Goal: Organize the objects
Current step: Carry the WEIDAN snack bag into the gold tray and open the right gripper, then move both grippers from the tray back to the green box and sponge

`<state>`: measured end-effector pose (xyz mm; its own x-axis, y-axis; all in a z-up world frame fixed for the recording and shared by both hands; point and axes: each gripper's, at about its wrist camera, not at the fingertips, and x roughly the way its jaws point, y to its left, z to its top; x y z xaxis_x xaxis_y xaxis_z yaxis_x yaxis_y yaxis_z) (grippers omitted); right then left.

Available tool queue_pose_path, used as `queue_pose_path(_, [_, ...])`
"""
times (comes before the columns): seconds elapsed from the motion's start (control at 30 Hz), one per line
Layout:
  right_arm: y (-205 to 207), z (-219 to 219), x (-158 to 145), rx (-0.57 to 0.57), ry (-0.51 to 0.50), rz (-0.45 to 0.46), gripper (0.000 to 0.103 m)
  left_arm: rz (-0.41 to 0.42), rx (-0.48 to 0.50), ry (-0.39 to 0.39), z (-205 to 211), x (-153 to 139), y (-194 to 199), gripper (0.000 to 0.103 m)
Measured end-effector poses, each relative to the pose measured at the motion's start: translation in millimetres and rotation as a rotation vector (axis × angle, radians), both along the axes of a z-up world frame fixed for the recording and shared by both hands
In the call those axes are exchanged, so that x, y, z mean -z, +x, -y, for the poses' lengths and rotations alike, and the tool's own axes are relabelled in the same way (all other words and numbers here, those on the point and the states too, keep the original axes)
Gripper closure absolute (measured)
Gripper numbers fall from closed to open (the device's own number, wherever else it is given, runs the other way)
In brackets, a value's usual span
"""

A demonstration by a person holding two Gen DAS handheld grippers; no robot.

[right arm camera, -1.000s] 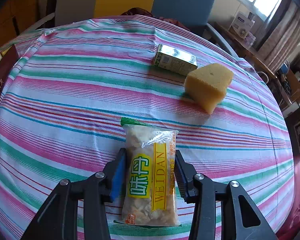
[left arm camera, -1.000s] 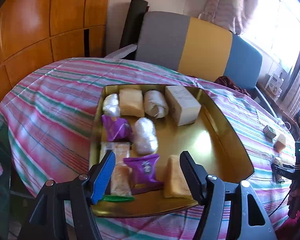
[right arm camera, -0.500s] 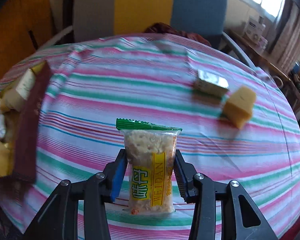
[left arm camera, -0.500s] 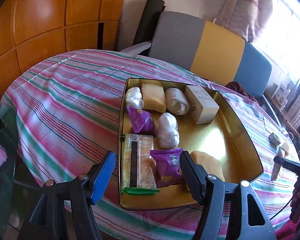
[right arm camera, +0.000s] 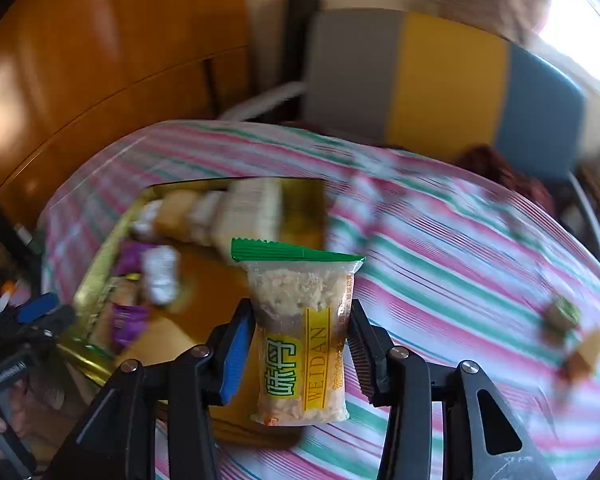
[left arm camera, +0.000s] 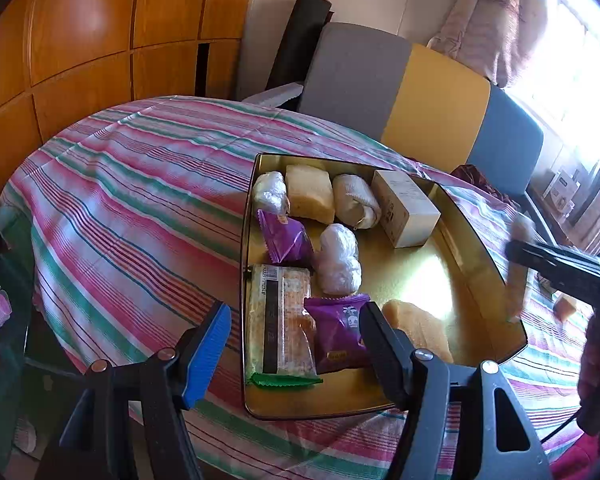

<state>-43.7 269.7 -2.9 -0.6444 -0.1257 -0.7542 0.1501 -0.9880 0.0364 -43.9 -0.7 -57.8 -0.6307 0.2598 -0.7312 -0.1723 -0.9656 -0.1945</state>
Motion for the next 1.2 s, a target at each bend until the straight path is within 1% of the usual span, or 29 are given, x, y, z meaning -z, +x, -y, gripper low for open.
queue_pose_path(0.17, [-31.7,54.0,9.6,-0.134,0.043,0.020,0.057,0.014,-0.004,0.005,1.9,3.7,-2.6,0.036])
queue_pose_path(0.3, [-61.4,76.8,34.5,-0.160,0.058,0.090,0.057,0.029,-0.010,0.010,3.2,7.7,-4.3,0.036])
queue_pose_path(0.37, [-78.7,85.5,55.0,-0.184,0.028,0.169,0.057,0.038,-0.013,0.011,4.1,10.1,-5.5,0.036])
queue_pose_path(0.47, [-89.1,98.3,79.6,-0.180,0.057,0.220,0.056,0.047,-0.021,0.011,5.9,13.0,-7.2,0.036])
queue_pose_path(0.53, [-92.2,101.4,85.3,-0.177,0.051,0.254,0.056,0.050,-0.025,0.011,6.6,14.2,-8.2,0.036])
queue_pose_path(0.6, [-91.1,98.0,80.4,-0.176,0.017,0.224,0.050,0.052,-0.027,0.010,6.7,15.1,-8.8,0.036])
queue_pose_path(0.63, [-90.9,96.7,80.0,-0.171,0.008,0.216,0.045,0.053,-0.028,0.007,6.5,15.5,-8.8,0.036])
queue_pose_path(0.77, [-90.1,91.5,79.7,-0.147,-0.018,0.211,0.044,0.041,-0.033,0.001,6.1,12.9,-7.9,0.036])
queue_pose_path(0.97, [-72.3,83.0,59.0,-0.130,-0.053,0.137,0.040,0.004,-0.044,-0.016,5.3,5.7,-3.6,0.036])
queue_pose_path(1.2, [-42.7,67.7,38.6,-0.067,-0.083,0.068,0.038,-0.036,-0.033,-0.028,-0.2,-4.0,1.5,0.036])
